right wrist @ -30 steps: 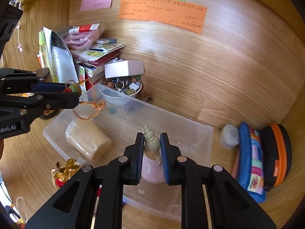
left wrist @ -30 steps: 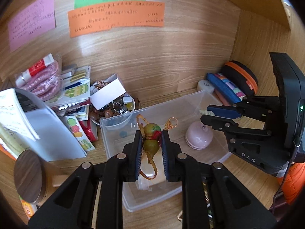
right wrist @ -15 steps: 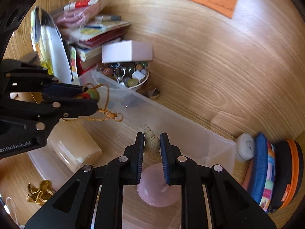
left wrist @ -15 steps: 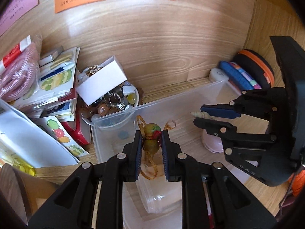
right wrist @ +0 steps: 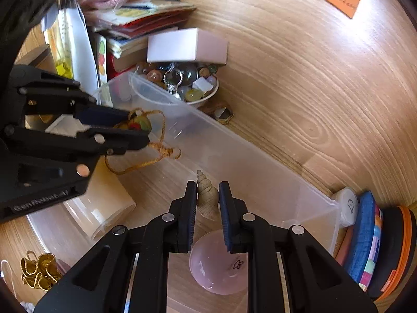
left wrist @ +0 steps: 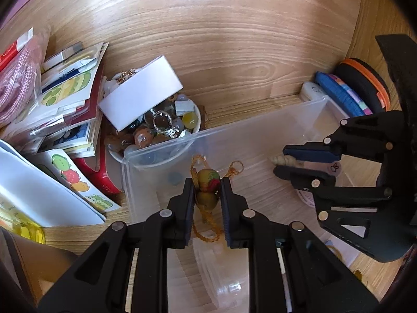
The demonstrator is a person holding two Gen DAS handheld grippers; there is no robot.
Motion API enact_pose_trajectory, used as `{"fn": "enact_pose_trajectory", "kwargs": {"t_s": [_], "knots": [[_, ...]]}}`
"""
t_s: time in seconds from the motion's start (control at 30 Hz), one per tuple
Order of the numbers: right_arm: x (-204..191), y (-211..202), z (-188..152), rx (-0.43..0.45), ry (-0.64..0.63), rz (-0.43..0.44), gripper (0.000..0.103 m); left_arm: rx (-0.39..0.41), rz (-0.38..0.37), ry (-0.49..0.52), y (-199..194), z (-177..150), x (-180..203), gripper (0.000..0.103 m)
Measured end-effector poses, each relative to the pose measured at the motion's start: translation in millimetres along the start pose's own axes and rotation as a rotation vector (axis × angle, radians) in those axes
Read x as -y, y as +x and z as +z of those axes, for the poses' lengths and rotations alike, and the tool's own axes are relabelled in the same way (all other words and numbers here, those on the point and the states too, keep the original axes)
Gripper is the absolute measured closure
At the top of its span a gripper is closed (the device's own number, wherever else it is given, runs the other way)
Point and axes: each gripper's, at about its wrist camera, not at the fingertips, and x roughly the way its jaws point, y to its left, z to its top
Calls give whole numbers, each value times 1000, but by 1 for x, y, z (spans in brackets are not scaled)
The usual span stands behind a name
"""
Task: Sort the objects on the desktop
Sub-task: 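Open the left gripper over the bin while the right gripper releases the seashell inside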
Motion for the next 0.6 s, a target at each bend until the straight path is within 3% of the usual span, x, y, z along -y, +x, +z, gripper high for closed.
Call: {"fn": "enact_pose_trajectory", "kwargs": {"t_s": [0.4, 0.6], "knots": [[-8, 14, 0, -88, -67, 7, 87, -5, -25, 6, 1, 0, 0, 84], [-12, 17, -2, -109, -105, -4, 87, -3, -53, -7, 0, -1, -2, 69]]}}
